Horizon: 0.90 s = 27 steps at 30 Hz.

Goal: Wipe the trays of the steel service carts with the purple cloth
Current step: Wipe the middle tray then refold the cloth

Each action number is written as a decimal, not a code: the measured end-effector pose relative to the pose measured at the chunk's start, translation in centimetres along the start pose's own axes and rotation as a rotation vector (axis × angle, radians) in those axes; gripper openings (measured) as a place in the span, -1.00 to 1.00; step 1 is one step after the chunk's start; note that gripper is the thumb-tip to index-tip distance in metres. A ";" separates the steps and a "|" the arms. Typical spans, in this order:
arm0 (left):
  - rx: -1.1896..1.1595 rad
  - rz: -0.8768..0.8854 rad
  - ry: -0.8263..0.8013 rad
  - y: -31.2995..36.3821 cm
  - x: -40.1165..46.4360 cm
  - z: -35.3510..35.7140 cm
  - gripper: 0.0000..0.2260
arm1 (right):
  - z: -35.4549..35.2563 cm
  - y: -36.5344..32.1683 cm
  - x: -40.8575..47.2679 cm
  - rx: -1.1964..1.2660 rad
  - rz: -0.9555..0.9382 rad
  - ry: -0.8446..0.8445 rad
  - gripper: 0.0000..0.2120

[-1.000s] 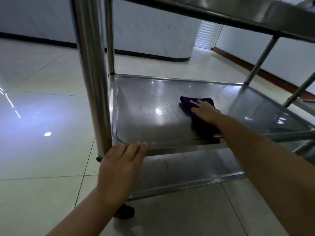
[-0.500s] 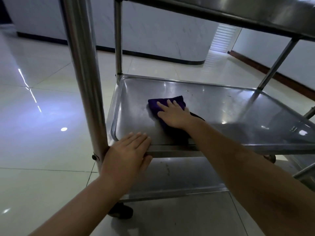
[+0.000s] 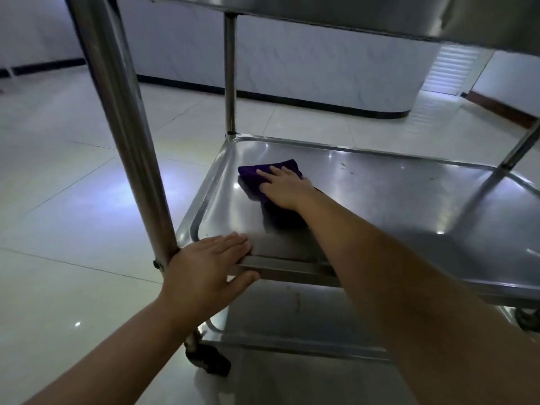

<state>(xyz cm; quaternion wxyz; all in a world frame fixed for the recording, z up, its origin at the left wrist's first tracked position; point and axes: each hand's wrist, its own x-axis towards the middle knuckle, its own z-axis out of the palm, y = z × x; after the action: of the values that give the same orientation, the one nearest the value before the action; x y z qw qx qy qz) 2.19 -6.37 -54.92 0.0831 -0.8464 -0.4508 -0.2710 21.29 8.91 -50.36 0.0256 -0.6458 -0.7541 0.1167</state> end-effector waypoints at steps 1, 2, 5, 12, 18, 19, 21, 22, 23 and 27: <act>-0.001 -0.002 0.011 0.1 0.0 0.1 -0.54 | -0.1 1.3 -0.3 -0.005 0.013 0.001 -0.51; -0.004 -0.005 0.019 0.3 0.1 0.2 -0.53 | -0.3 2.9 -0.5 -0.022 0.025 -0.001 -0.51; -0.014 -0.008 0.047 0.7 0.0 0.3 -0.53 | -0.9 8.1 -1.6 -0.096 0.061 -0.021 -0.52; -0.025 -0.029 0.078 1.7 0.1 0.7 -0.45 | -3.8 19.3 -6.6 -0.050 0.335 0.028 -0.52; -0.020 -0.049 0.060 2.1 0.0 1.0 -0.38 | -5.2 27.1 -11.5 -0.085 0.516 0.040 -0.38; -0.016 -0.046 0.061 2.1 0.0 1.1 -0.38 | -5.2 27.9 -12.2 -0.094 0.531 0.042 -0.41; -0.014 -0.033 0.070 2.3 0.1 1.1 -0.38 | -5.3 28.4 -14.0 -0.120 0.556 0.052 -0.60; -0.011 -0.025 0.080 2.5 0.1 1.1 -0.38 | -5.1 28.5 -14.4 -0.117 0.565 0.066 -0.64; -0.011 -0.014 0.089 2.7 0.1 1.2 -0.37 | -5.1 27.7 -15.1 -0.134 0.572 0.070 -0.64; -0.033 0.027 0.128 2.9 0.0 1.3 -0.41 | -3.7 25.8 -16.0 -0.095 0.675 0.055 -0.50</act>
<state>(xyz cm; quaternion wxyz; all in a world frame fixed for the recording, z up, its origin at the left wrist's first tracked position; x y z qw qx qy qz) 5.03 -7.58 -55.68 0.1014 -0.8346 -0.4285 -0.3310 49.63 -2.66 -50.42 -0.0240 -0.8624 -0.5013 0.0660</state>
